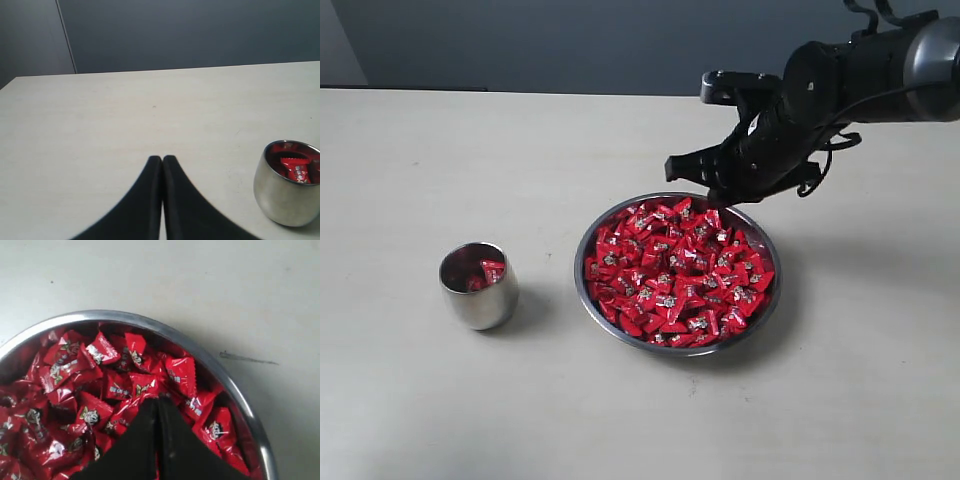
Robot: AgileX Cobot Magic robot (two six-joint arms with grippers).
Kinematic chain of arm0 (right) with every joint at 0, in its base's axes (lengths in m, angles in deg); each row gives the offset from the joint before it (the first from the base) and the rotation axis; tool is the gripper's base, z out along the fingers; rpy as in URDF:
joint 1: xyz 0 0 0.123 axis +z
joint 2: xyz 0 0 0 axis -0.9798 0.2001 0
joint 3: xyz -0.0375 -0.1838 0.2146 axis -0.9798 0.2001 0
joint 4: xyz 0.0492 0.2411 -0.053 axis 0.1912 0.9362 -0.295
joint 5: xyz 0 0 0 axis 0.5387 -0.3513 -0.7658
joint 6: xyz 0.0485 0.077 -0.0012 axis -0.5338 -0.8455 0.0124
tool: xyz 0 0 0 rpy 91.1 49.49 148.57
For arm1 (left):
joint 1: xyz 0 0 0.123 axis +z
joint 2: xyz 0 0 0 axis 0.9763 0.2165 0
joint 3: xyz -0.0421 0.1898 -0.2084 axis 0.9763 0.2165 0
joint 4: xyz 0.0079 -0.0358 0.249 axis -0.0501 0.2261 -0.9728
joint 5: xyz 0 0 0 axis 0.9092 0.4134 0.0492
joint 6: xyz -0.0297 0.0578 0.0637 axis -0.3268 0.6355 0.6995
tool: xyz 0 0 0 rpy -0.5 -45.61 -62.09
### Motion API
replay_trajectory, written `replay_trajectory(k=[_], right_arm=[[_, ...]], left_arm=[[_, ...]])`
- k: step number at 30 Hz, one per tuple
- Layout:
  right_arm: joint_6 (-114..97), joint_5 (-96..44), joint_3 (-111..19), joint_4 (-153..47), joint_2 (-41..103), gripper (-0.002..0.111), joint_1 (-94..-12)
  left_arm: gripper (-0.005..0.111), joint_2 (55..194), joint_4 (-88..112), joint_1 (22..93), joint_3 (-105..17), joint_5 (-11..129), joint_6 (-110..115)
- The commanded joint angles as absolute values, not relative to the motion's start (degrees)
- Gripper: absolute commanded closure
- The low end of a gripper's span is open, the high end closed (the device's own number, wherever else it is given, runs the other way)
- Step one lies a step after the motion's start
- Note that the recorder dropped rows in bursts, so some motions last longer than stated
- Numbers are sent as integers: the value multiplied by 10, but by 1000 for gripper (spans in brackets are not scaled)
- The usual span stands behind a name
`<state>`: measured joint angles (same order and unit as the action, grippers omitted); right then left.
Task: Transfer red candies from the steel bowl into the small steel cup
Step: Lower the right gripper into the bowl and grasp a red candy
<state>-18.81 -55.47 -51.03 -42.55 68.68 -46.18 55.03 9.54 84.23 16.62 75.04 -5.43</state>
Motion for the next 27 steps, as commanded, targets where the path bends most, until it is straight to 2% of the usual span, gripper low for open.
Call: replay_trajectory(k=[1,6,13,22,27], right_arm=[[-234,-566,-509,-397,706,109,-465],[-234,-570,-509,-319,725,109,-465],[-236,-577,-509,-320,722,109,-465],[-372,-538,-509,-327,718,109,-465],[-499,-546,-509,-412,718,109,-465]], left_arm=[[106,548,97,843,168,749,-55],[106,548,97,843,168,749,-55],[106,548,97,843,168,749,-55],[106,548,97,843,168,749,-55],[106,548,97,843,168,749,-55]])
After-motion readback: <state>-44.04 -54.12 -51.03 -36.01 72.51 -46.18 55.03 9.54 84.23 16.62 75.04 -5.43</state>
